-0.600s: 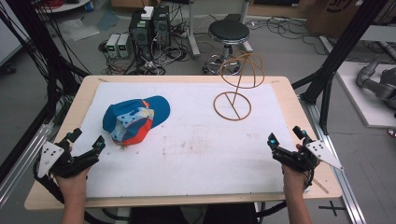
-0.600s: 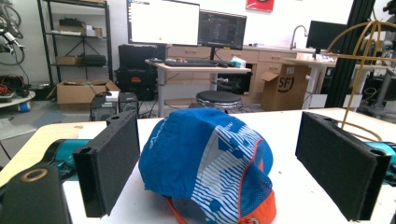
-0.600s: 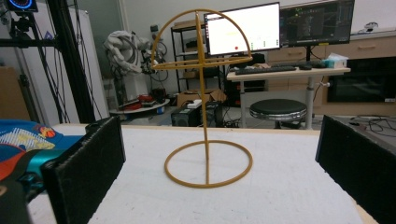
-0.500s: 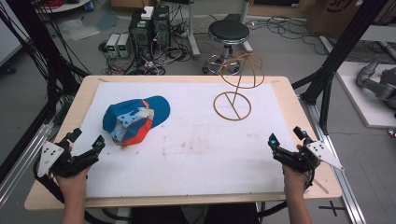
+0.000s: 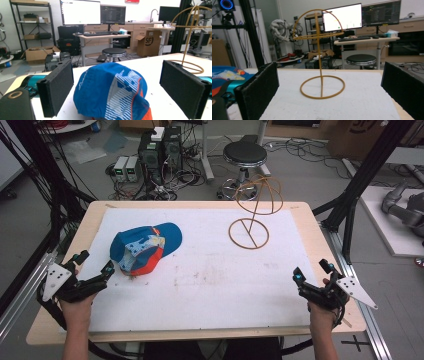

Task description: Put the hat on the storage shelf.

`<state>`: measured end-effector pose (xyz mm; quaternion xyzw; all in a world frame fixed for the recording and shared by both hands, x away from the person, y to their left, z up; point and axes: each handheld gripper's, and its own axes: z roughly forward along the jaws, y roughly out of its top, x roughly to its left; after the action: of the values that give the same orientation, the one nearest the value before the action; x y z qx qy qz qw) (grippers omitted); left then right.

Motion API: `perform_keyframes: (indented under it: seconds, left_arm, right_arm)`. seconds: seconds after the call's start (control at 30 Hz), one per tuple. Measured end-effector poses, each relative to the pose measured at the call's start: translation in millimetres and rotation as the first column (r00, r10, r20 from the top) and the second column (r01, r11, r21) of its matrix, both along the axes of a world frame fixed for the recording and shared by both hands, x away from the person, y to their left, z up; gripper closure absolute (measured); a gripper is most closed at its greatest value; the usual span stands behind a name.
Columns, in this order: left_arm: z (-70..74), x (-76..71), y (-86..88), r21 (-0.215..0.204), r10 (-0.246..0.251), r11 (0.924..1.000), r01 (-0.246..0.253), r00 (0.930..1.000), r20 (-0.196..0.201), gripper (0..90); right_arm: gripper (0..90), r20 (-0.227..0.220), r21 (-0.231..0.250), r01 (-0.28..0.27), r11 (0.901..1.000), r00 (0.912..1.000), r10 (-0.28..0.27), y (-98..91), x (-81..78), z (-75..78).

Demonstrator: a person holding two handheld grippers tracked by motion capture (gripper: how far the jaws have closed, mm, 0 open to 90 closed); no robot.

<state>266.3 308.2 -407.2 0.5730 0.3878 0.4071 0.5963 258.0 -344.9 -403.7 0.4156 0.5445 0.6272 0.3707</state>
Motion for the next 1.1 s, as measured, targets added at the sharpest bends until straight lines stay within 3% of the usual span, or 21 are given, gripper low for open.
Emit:
perform_keyframes:
  seconds: [0.23, 0.4, 0.53, 0.63, 0.73, 0.8, 1.0, 1.07, 1.1]
  left_arm:
    - [-1.1, 15.4, 8.4, -0.017, -0.042, 0.9990, 0.041, 0.9986, -0.031, 11.7]
    - [-0.4, 29.6, 13.1, 0.034, -0.049, 0.9981, 0.052, 0.9959, -0.076, 11.6]
    - [-2.5, 42.5, 10.8, 0.041, -0.057, 0.9974, 0.060, 0.9952, -0.079, 11.5]
    - [-9.1, 52.1, 10.4, 0.030, -0.049, 0.9982, 0.053, 0.9932, -0.105, 11.6]
    - [-9.7, 55.8, 11.7, 0.007, -0.054, 0.9985, 0.055, 0.9941, -0.094, 11.6]
    - [-12.0, 59.4, 11.3, 0.003, -0.056, 0.9984, 0.056, 0.9921, -0.112, 11.8]
    - [-15.9, 69.8, 4.5, 0.048, -0.039, 0.9977, 0.047, 0.9854, -0.166, 11.5]
    - [-18.3, 75.7, 1.6, 0.074, -0.024, 0.9965, 0.040, 0.9798, -0.198, 11.5]
    - [-20.7, 80.7, -0.6, 0.095, -0.015, 0.9948, 0.038, 0.9735, -0.228, 11.5]
  right_arm:
    - [1.2, 0.004, -0.024, -0.040, 0.9989, 0.9992, 0.040, 11.7, 2.2, 1.4]
    - [1.2, 0.007, -0.043, -0.058, 0.9974, 0.9983, 0.058, 14.0, 3.4, 2.1]
    - [1.2, 0.012, -0.041, -0.055, 0.9976, 0.9984, 0.055, 13.0, 4.5, 2.9]
    - [1.2, 0.012, -0.041, -0.058, 0.9975, 0.9982, 0.058, 13.2, 3.3, 3.3]
    - [1.2, 0.021, -0.047, -0.056, 0.9973, 0.9982, 0.057, 12.2, 3.9, 4.0]
    - [1.2, 0.021, -0.040, -0.052, 0.9978, 0.9984, 0.053, 11.0, 3.9, 4.2]
    - [1.2, 0.019, -0.047, -0.050, 0.9976, 0.9985, 0.051, 11.1, 4.8, 2.2]
    - [1.2, 0.015, -0.049, -0.052, 0.9974, 0.9985, 0.053, 13.0, 5.6, 1.7]
    - [1.2, 0.014, -0.050, -0.054, 0.9973, 0.9984, 0.055, 13.5, 5.8, 1.3]
